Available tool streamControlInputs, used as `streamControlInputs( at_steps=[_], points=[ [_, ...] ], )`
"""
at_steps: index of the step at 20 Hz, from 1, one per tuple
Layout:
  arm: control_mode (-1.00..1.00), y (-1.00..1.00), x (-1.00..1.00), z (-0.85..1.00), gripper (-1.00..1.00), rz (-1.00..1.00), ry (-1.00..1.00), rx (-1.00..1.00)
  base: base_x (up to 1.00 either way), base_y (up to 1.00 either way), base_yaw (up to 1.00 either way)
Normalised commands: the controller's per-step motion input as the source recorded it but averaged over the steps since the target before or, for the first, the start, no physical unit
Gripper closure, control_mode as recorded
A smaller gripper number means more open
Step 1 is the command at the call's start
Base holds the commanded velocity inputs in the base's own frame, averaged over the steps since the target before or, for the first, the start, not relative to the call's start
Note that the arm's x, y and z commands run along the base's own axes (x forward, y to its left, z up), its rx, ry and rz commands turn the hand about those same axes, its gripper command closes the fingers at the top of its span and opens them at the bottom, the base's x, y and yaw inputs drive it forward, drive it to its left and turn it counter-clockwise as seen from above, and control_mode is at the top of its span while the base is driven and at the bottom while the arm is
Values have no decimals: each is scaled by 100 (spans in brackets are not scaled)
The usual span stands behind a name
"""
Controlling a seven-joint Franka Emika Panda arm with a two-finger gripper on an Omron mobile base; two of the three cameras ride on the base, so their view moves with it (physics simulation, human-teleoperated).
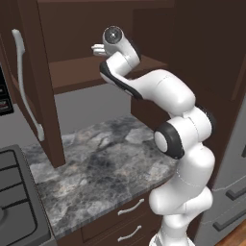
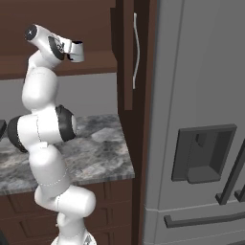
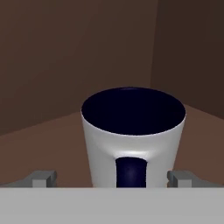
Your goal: There is a tray on the dining counter. Grab the cup, mug, and pitcher and place them on the tray. The pitcher may be placed next to the tray if it cannot fit the tray.
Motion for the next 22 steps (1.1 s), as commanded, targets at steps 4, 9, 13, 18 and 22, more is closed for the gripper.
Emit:
streamControlInputs(
  at_steps=[4,9,13,18,22],
  points=[
    [-100,1,26,-9,-100,-4,1,0,0,0,0],
    [-100,0,22,-6,100,-2,1,0,0,0,0],
    [-100,0,15,-3,100,-1,0,0,0,0,0],
    [-100,0,6,-4,100,0,1,2,0,0,0],
    [-100,0,0,-6,100,0,4,7,0,0,0]
  ],
)
